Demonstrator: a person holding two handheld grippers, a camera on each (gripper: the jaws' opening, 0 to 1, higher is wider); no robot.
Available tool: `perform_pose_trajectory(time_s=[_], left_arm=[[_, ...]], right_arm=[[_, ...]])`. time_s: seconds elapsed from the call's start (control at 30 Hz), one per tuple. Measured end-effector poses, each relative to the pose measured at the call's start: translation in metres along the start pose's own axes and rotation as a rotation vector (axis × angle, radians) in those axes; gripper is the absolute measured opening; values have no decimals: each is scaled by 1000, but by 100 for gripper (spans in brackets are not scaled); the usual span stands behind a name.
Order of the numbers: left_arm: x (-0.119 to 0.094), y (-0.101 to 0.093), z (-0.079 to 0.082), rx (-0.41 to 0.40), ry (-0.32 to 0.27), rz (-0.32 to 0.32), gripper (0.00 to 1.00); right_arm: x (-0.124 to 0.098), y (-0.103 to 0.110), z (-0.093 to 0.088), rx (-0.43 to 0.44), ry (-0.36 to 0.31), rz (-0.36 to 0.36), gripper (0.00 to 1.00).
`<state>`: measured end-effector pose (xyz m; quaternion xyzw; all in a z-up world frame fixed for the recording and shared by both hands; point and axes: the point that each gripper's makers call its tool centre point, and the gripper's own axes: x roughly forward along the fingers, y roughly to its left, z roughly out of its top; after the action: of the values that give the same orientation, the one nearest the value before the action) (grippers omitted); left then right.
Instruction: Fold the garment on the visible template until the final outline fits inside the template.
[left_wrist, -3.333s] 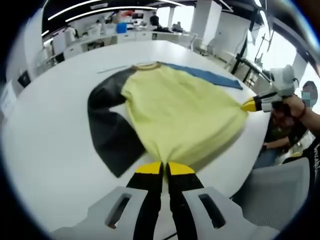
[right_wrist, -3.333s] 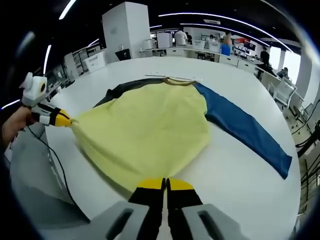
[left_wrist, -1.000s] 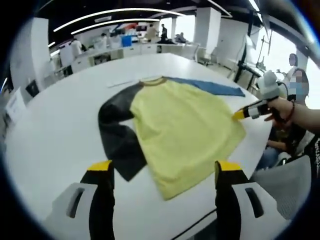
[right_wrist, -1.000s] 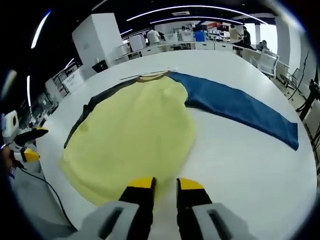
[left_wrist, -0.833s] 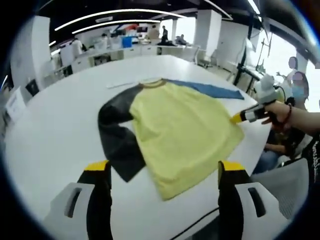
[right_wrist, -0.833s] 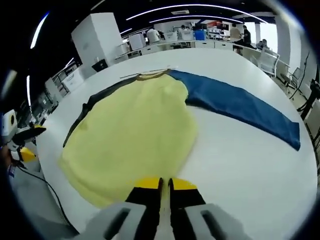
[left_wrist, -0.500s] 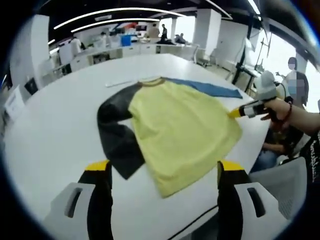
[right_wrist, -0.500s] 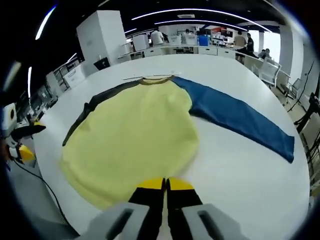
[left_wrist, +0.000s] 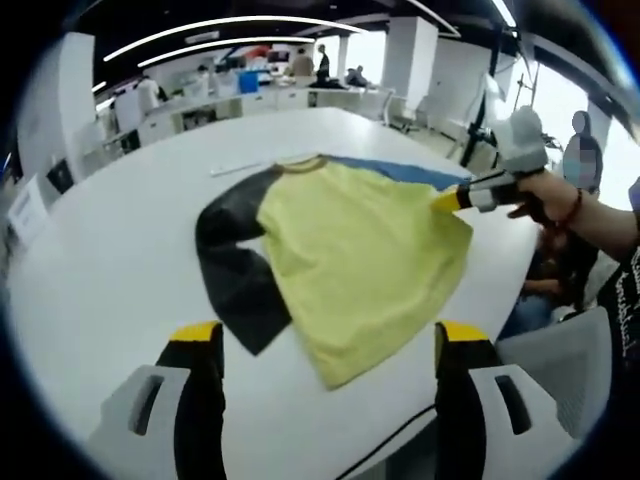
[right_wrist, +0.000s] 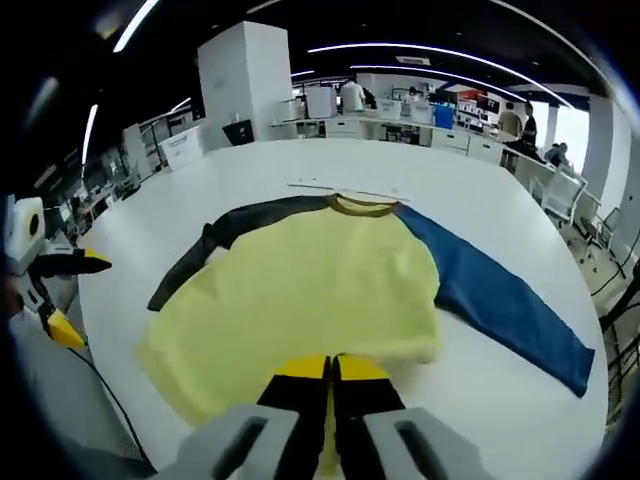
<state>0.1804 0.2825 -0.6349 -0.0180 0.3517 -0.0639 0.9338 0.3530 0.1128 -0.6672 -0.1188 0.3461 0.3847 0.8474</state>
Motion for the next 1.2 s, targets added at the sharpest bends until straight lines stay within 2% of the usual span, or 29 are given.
perform_pose_trajectory(time_s=[0.2, 0.37, 0.43, 0.53, 0.67, 0.83, 0.93, 1.0, 1.07, 1.1, 1.13, 1.2], left_arm=[[-1, 2, -1, 10, 0, -2, 84], [-1, 4, 2, 20, -11, -4, 84], [0, 4, 3, 20, -16, -6, 84], [1, 6, -1, 28, -2, -5, 84], [0, 9, -4, 42, 9, 5, 84], [-1, 12, -1, 27, -10, 13, 84], [-1, 14, 0, 29, -15, 16, 84], [-2, 15, 0, 29, -13, 19, 84], [-2, 16, -1, 29, -9, 23, 84], [-2, 16, -2, 30, -6, 24, 84], [-2, 16, -2, 31, -5, 24, 84], [-2, 16, -2, 33, -5, 25, 84]], right_arm=[[23, 19, 6, -2, 21, 13, 0], [41, 30, 5, -87, 65, -26, 0], [48, 36, 2, -163, 88, -41, 0], [56, 44, -2, -216, 102, -42, 0], [63, 50, -6, -251, 115, -41, 0], [68, 49, -11, -269, 125, -40, 0], [70, 48, -17, -266, 132, -29, 0], [68, 51, -16, -228, 117, -6, 4], [61, 54, -8, -201, 79, 17, 10], [55, 55, -4, -145, 64, 29, 14], [51, 53, 0, -126, 55, 31, 18], [39, 46, 7, -120, 39, 31, 22]])
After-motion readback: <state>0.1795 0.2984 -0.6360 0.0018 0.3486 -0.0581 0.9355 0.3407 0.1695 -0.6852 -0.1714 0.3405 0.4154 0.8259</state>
